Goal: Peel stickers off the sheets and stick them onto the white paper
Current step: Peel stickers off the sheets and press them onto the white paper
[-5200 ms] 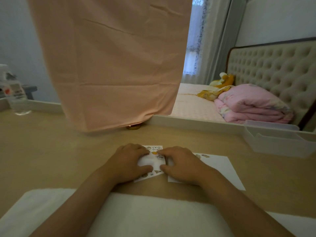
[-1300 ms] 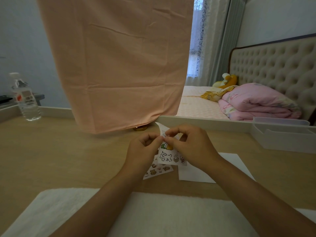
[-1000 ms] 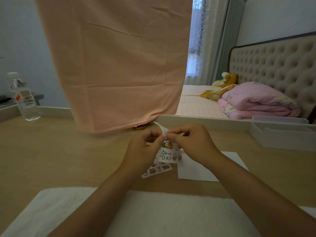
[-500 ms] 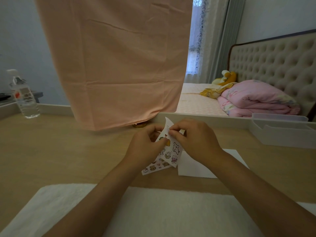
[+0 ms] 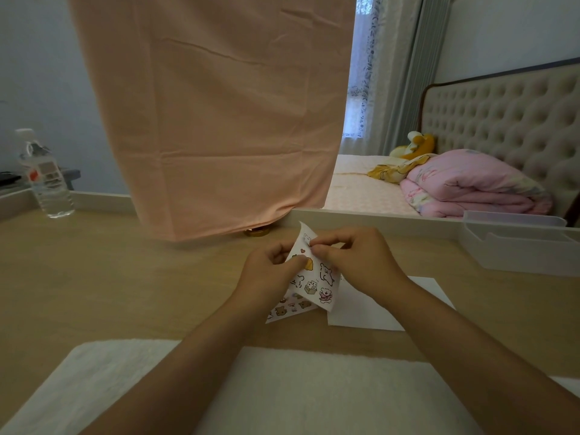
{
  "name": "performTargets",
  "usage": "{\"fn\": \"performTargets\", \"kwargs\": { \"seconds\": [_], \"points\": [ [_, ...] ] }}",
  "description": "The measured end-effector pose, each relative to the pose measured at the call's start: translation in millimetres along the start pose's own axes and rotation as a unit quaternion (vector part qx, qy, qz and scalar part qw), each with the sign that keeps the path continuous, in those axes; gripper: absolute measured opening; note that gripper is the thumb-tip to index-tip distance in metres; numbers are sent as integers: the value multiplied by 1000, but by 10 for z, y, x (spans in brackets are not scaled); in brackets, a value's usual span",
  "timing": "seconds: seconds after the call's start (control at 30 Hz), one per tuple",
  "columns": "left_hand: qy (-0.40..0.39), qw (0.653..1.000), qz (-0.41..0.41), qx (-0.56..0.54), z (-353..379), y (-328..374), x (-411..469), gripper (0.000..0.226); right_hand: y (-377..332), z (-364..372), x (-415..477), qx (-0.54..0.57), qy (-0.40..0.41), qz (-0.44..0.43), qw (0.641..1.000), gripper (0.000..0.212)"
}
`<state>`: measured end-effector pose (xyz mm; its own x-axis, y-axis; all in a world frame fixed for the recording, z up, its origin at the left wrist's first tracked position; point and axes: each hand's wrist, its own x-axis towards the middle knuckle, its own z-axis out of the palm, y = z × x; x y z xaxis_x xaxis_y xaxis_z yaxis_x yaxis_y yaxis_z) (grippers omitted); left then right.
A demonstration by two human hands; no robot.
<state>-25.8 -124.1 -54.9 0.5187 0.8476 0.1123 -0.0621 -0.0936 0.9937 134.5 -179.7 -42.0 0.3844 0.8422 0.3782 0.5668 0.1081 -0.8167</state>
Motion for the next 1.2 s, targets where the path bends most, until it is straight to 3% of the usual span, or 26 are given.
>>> {"fn": "performTargets", "kwargs": {
  "seconds": [0.3,0.6,0.83,1.2],
  "points": [
    [-14,999,-38,18,-15,-1,-2,15,45,-13,-3,-43,-20,-28,998,16],
    [-1,989,77,127,-39,37,-36,15,14,-47,-2,-72,-51,-53,995,12],
    [-3,983,82,164,-63,50,-27,19,-20,-98,14,-35,-62,-30,997,10],
    [-35,984,79,157,-109,63,-13,43,-157,-163,-16,-212,-60,-127,967,14]
  ]
}}
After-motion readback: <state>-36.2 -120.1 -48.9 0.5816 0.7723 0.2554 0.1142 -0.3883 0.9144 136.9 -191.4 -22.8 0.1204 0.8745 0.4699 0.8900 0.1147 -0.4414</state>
